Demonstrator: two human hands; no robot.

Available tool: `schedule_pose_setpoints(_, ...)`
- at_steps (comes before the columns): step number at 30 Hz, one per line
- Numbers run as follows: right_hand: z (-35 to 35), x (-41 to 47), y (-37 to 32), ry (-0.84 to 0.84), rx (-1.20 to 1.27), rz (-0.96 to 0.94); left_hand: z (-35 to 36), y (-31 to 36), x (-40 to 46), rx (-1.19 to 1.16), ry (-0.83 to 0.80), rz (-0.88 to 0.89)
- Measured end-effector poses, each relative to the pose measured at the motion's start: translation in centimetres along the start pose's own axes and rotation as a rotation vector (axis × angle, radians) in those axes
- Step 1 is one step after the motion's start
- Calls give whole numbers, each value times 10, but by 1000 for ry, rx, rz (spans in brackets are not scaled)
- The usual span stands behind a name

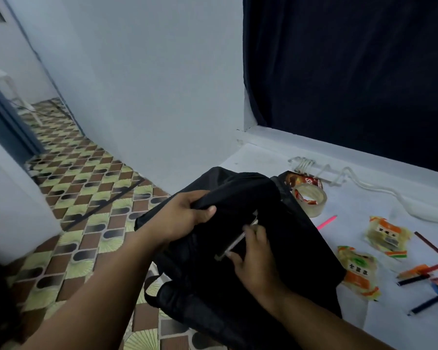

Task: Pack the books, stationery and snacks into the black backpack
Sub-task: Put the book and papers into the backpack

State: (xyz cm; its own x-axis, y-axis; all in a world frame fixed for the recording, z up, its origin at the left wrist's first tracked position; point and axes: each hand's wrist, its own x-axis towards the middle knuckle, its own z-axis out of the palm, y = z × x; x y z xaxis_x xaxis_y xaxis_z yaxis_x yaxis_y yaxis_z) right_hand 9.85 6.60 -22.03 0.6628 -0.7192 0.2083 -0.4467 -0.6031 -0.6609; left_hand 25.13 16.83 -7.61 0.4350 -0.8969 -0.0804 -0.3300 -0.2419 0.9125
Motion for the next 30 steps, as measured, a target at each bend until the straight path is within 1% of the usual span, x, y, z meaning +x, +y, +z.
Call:
schedule_pose_setpoints(1, 5, -6, 3, -39, -127, -90, 0, -2, -1, 9, -3, 9)
schedule_pose_setpoints(2, 9, -11, 5, -77, -237, -134, 1, -5, -1, 32, -4, 19)
schedule_pose_setpoints(4, 15, -16, 11, -115, -356, -109, 3, -9, -2, 67, -19, 37)
schedule_pose_setpoints(6, 17, -16, 11, -140, -407, -97, 6, -14, -3, 37, -24, 49)
schedule_pose_setpoints(8, 15, -13, 6, -161, -440, -115, 7, -15, -3, 18, -10, 61)
schedule_pose_setpoints(10, 10, -7, 2, -269, -434, -87, 7, -13, -3, 26, 8, 66)
schedule_pose_setpoints(12, 5, -5, 1, -304, -420, -78, 6, -12, -2, 33, 11, 66)
schedule_pose_setpoints(15, -6, -10, 4, -334, -294, -43, 7, -12, -3, 21, 8, 72)
schedule_pose_setpoints(16, -11, -14, 7, -309, -232, -20, 10, -14, -3, 28, 8, 71)
schedule_pose_setpoints(19, -36, -37, 17, -135, -21, 87, 27, -19, -3, 108, -31, 82)
schedule_pose_setpoints(21, -59, -57, 25, -10, 37, 132, 49, -20, -2, 225, -53, 155)
schedule_pose_setpoints(23, -83, -80, 33, 124, 37, 159, 79, -19, -1, 280, -56, 275)
schedule_pose_setpoints(25, -107, -105, 42, 241, 16, 197, 115, -15, -2, 256, -77, 371)
schedule_pose_setpoints(28, -139, -151, 55, 386, -9, 289, 172, -7, -12, 217, -183, 451)
schedule_pose_setpoints(30, -157, -186, 64, 450, -44, 361, 210, -6, -22, 264, -244, 538)
